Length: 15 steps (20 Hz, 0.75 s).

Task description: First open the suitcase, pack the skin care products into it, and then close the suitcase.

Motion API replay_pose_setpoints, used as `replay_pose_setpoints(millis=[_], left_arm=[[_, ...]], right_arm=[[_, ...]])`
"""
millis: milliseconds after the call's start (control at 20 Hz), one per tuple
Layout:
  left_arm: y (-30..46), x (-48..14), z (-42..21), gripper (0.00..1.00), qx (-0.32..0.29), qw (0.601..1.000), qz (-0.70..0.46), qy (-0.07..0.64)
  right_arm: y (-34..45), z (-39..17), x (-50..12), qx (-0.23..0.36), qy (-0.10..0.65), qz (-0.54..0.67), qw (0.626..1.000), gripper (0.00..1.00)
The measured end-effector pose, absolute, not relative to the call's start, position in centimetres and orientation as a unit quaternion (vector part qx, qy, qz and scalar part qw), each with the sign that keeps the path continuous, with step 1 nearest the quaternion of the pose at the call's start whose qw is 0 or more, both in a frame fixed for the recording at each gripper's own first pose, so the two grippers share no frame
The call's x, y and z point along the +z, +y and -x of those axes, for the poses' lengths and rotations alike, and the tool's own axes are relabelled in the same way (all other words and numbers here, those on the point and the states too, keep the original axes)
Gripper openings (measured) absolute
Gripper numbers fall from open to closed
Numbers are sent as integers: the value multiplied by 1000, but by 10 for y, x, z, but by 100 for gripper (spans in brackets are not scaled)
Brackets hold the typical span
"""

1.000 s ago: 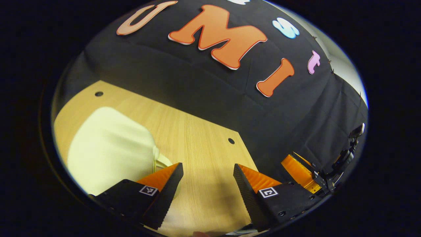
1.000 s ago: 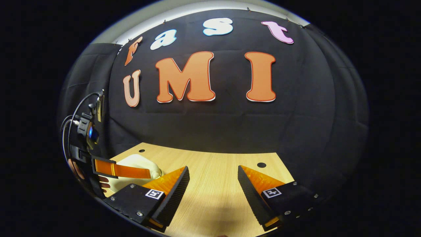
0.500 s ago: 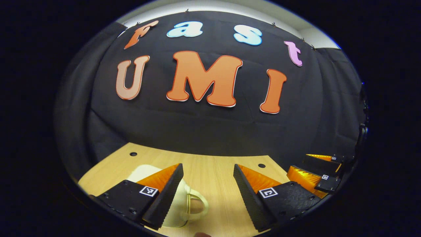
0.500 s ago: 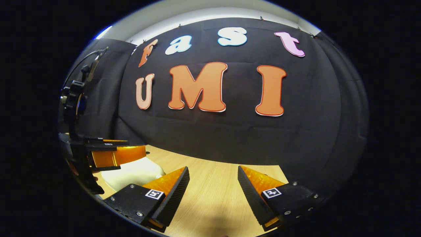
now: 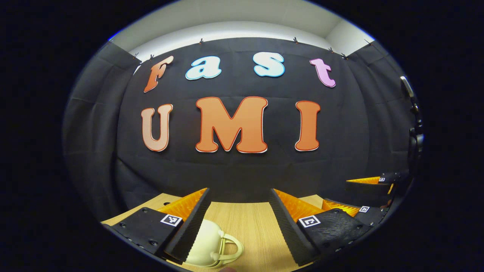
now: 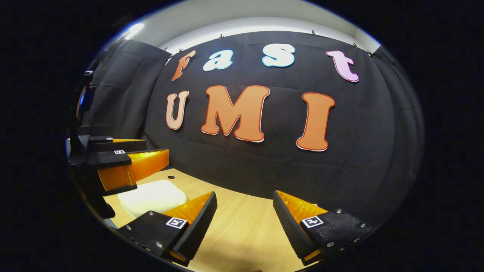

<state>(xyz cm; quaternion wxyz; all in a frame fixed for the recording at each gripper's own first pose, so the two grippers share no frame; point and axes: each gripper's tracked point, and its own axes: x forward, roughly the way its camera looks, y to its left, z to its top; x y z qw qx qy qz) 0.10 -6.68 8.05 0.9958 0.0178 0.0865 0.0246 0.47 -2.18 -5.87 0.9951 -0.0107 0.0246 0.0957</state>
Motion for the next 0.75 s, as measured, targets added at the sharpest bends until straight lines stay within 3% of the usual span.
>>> replay_pose_setpoints(millis=[50, 550, 750], left_arm=[[-73, 79, 3, 96, 25, 995, -22, 92], [-73, 83, 16, 96, 42, 995, -33, 84], [-67, 79, 5, 95, 33, 995, -31, 85]], right_arm=[[-18, -4, -59, 105, 25, 6, 994, 95], [-3, -1, -53, 137, 9, -12, 990, 95], [-8, -9, -55, 118, 8, -14, 993, 95]])
